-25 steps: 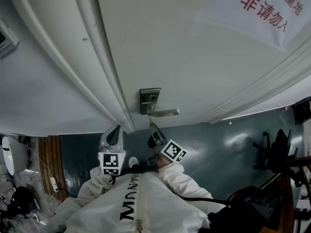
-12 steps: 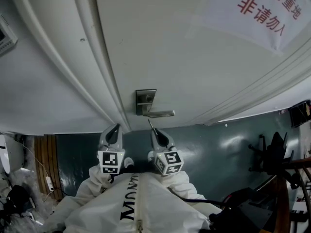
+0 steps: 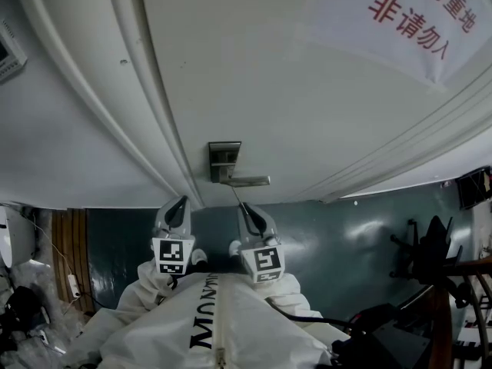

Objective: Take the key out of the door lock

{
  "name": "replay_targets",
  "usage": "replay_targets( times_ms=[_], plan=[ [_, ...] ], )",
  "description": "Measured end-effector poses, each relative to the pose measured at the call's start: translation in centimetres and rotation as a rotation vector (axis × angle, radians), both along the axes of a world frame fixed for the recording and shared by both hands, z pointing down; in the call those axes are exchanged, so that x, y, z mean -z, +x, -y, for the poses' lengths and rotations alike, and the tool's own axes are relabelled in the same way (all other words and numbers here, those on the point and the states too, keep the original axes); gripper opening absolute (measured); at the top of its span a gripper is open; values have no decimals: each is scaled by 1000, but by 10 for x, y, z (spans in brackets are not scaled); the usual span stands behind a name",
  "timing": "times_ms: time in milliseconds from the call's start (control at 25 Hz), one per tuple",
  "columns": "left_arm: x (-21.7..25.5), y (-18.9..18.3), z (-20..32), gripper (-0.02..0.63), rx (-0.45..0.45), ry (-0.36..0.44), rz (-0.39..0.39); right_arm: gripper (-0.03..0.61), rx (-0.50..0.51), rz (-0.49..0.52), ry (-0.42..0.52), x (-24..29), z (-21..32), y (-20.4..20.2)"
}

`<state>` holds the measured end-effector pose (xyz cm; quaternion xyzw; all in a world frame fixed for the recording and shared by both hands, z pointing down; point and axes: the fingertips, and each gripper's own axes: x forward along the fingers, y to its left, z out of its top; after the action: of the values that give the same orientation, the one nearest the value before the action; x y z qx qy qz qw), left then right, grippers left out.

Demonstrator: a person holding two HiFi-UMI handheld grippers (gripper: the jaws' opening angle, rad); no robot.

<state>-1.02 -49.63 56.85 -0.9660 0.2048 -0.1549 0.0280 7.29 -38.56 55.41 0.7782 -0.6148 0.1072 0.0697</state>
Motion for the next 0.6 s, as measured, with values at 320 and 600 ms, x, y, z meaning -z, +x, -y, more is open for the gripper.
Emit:
replay_targets(
  times_ms=[320,600],
  plan=[
    [9,4,-16,0,103,20,22,14,108,41,63,7,-7,16],
    [11,-12,-35,0,116,27,22,14,120,48,91,12,-18,3]
  ],
)
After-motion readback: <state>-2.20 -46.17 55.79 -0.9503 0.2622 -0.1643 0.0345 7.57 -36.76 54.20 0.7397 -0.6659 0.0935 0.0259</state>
